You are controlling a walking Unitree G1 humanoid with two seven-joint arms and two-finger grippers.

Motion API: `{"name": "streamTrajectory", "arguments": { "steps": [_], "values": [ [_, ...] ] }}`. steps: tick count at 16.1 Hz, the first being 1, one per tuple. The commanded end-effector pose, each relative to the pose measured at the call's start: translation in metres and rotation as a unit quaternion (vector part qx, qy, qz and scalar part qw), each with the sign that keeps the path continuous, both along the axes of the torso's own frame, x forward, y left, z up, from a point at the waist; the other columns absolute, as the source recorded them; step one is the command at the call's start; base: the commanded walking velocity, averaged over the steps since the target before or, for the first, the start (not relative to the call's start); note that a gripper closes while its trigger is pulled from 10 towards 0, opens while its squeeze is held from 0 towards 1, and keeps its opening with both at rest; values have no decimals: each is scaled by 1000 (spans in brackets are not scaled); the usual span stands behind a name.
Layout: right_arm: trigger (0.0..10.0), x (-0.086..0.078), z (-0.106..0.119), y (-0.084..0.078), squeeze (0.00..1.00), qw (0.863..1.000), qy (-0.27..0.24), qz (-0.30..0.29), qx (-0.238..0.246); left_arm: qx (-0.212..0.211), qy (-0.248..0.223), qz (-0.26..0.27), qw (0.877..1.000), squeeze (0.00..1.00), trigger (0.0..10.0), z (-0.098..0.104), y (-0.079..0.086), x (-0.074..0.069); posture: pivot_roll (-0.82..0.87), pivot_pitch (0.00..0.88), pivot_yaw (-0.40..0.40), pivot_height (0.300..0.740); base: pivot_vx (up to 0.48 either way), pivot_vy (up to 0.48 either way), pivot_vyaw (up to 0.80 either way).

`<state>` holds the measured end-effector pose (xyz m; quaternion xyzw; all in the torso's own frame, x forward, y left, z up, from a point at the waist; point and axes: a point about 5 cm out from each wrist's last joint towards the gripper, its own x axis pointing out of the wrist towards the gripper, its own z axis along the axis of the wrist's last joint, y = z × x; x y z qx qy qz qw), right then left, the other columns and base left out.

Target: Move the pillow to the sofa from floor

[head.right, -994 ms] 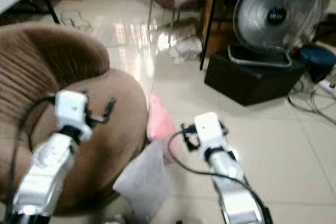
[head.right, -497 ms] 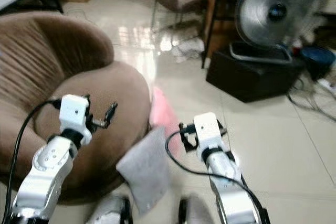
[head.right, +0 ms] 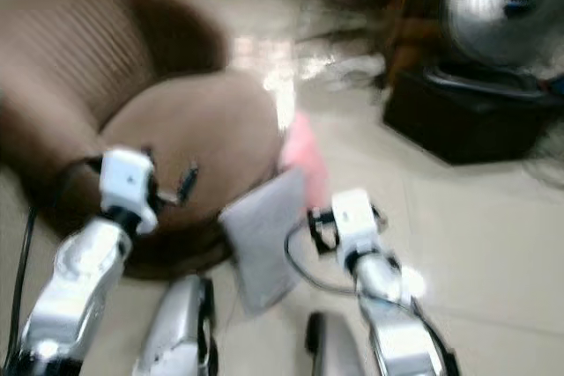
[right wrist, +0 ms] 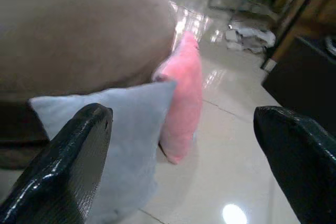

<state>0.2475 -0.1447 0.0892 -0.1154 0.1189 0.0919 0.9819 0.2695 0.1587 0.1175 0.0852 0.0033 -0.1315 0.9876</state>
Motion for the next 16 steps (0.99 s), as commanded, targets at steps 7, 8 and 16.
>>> {"name": "streamTrajectory", "arguments": {
  "steps": [7, 8, 16],
  "values": [
    [10000, -1, -4, -1, 0, 1000, 6, 4, 12, 3, 13, -6, 1000, 0, 10000, -3, 2, 2, -14, 82, 32, 590, 333, 0, -566],
    [10000, -1, -5, -3, 0, 1000, 7, 3, 10, 3, 13, -6, 1000, 0, 10000, -4, 2, 2, -14, 82, 32, 590, 337, 0, -800],
    [10000, -2, -11, 5, 0, 1000, 6, 21, -7, 5, 16, 0, 1000, 0, 10000, -5, 5, 3, -15, 85, 31, 590, 323, 0, -92]
  ]
}}
